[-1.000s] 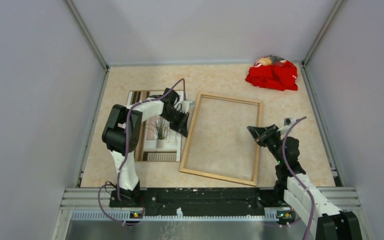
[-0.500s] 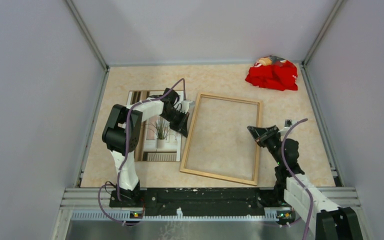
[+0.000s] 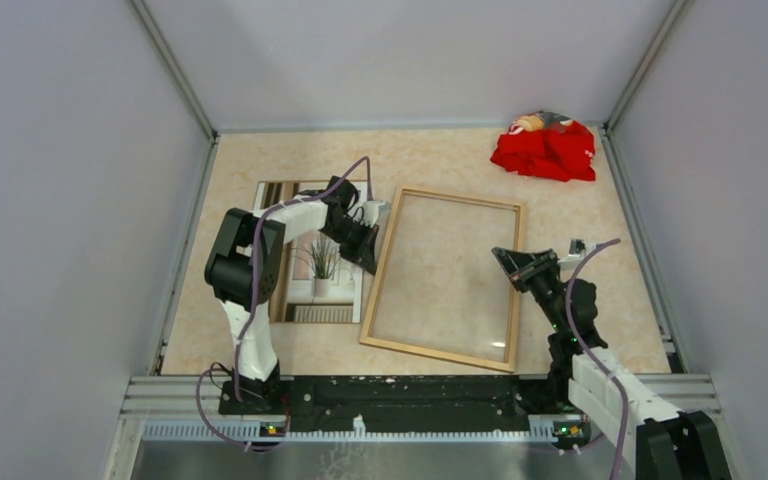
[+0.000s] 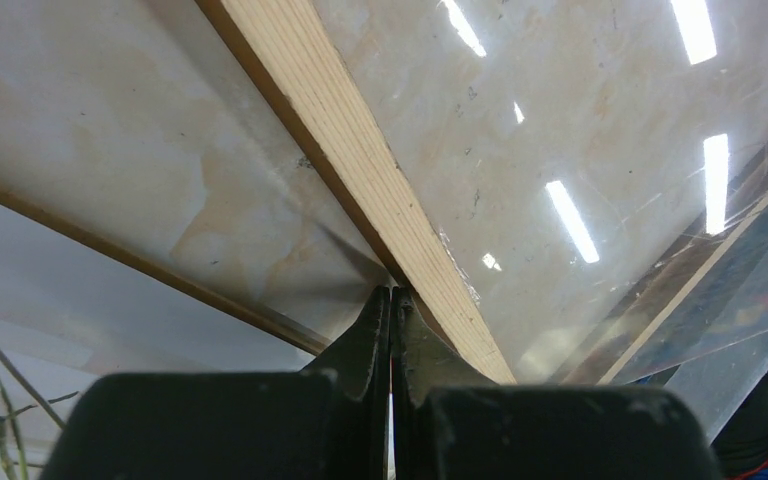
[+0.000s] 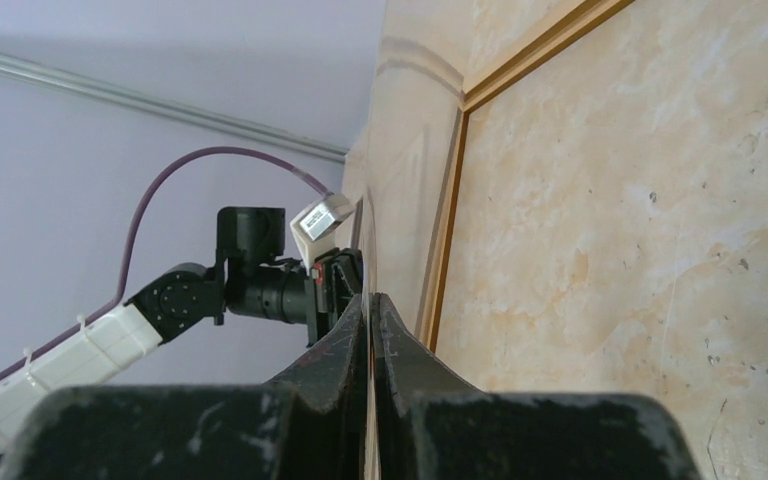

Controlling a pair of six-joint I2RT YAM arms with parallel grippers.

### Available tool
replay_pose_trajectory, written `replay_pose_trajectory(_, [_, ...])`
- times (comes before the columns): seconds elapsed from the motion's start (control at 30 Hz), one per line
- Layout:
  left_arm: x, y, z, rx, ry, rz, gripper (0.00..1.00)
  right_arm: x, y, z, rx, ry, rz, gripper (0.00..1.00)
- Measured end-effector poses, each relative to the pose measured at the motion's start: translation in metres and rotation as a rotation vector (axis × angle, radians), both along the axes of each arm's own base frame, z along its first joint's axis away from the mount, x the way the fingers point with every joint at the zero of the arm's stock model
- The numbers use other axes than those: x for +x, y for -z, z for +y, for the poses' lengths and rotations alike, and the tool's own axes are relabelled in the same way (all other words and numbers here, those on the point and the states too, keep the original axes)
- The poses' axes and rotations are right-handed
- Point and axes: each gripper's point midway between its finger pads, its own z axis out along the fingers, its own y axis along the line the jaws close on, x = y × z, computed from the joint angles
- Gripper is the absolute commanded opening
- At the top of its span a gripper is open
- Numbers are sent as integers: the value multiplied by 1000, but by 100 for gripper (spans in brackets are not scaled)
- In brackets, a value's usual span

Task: Put the photo into the frame
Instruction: Place the photo frame item in the photo frame.

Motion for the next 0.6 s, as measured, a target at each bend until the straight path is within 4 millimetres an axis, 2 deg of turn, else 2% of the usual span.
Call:
replay_pose_trajectory(0.33, [0,0,1,1,-2,1,0,4,3,2,-3,28,8,0])
replay_pose_trajectory(0.6, [0,0,1,1,-4,2,0,6,-3,6,1,26,-7,0])
